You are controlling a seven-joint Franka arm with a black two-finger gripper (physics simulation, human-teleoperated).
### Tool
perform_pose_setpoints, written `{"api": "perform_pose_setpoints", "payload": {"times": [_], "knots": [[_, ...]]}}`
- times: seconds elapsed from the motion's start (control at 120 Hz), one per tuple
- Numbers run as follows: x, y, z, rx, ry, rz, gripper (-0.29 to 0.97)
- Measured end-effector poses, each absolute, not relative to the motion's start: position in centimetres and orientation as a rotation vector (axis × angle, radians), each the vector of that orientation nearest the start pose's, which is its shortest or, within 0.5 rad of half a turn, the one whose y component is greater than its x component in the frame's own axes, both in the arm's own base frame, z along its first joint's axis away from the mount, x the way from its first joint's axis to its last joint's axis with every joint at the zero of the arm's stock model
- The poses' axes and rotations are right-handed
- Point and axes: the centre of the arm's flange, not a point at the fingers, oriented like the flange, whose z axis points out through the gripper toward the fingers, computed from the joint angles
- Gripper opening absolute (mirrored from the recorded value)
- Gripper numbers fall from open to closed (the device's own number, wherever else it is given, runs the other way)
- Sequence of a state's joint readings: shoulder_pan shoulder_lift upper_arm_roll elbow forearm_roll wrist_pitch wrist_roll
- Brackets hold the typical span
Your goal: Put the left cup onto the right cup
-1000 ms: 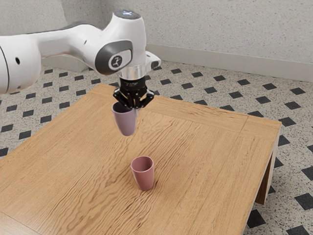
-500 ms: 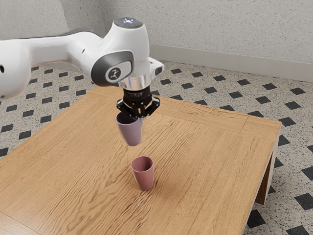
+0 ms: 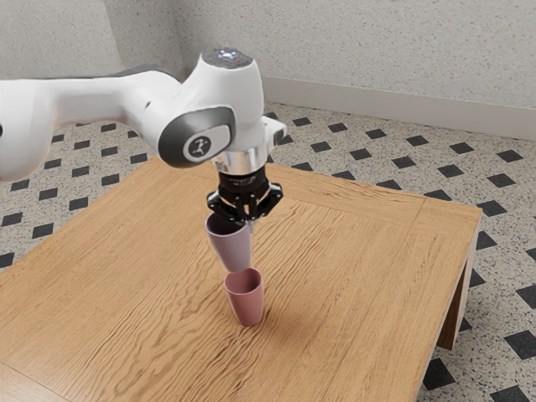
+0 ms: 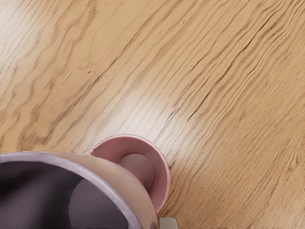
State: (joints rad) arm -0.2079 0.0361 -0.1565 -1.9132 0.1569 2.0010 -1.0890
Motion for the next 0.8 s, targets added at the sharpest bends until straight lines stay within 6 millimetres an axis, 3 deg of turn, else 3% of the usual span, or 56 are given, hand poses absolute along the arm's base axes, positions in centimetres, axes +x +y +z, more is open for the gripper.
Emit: {"api": "perform_pose_setpoints", "payload": {"times": [0.8], "knots": [[54.5,-19.4,45.4,-2.832,-1.224,-0.139,-0.11]]}}
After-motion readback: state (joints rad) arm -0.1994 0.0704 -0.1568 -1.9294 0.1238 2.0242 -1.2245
